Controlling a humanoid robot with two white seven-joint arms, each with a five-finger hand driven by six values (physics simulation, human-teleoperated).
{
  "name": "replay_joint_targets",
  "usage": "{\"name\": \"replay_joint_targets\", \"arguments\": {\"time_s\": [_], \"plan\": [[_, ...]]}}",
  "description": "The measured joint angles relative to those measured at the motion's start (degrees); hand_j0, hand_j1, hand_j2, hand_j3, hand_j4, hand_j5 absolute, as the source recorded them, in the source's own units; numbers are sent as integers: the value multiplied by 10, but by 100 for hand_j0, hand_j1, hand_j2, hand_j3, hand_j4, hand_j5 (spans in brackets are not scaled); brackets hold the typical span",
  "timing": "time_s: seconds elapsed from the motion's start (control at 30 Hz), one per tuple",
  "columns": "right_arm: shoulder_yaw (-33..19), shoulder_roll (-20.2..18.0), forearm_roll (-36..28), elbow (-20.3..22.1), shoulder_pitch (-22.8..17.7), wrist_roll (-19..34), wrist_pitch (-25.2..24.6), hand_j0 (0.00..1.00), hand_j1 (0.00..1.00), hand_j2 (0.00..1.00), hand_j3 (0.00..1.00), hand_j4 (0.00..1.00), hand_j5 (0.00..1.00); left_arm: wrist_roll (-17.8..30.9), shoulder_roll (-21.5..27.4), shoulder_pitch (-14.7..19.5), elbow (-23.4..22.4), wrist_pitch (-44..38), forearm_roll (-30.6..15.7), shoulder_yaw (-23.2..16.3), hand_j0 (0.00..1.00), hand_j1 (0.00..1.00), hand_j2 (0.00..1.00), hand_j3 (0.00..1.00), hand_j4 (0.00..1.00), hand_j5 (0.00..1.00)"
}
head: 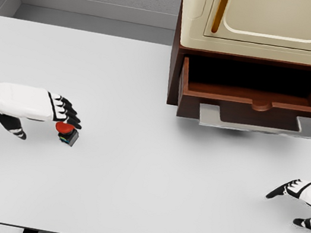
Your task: Put the switch into the drawer with left arm, and close the drawer with right arm
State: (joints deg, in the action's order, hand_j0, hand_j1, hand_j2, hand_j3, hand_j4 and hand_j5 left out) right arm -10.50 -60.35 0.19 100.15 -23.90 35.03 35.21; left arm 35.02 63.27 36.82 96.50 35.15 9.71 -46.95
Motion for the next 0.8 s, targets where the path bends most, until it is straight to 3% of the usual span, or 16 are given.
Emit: {"name": "replay_joint_targets", "arguments": {"time_s": [0.1, 0.23, 0.3, 0.37, 0.47, 0.8], "plan": [[-63, 10, -9, -1, -37, 0, 0, 67, 67, 67, 67, 67, 67, 0, -6, 0, 3, 0, 1, -2, 100, 100, 100, 100, 100, 100], [-113, 21, -31, -2, -40, 0, -1, 67, 67, 67, 67, 67, 67, 0, -22, 0, 3, 0, 9, -2, 100, 100, 100, 100, 100, 100], [-136, 28, -37, -2, -61, 0, 0, 67, 67, 67, 67, 67, 67, 0, -29, 0, 2, 0, 15, -3, 100, 100, 100, 100, 100, 100], [-153, 34, -41, -1, -61, 0, -1, 62, 62, 62, 62, 62, 62, 0, -41, 1, -1, 0, 25, -3, 100, 100, 100, 100, 100, 100], [-165, 39, -43, 1, -59, 0, -1, 49, 49, 49, 49, 49, 49, 0, -51, 4, -5, 0, 34, -2, 100, 100, 100, 100, 100, 100], [-163, 36, -45, 5, -32, 0, -1, 51, 51, 51, 51, 51, 51, 0, -80, 11, -43, 0, 54, 4, 99, 99, 99, 99, 99, 99]]}}
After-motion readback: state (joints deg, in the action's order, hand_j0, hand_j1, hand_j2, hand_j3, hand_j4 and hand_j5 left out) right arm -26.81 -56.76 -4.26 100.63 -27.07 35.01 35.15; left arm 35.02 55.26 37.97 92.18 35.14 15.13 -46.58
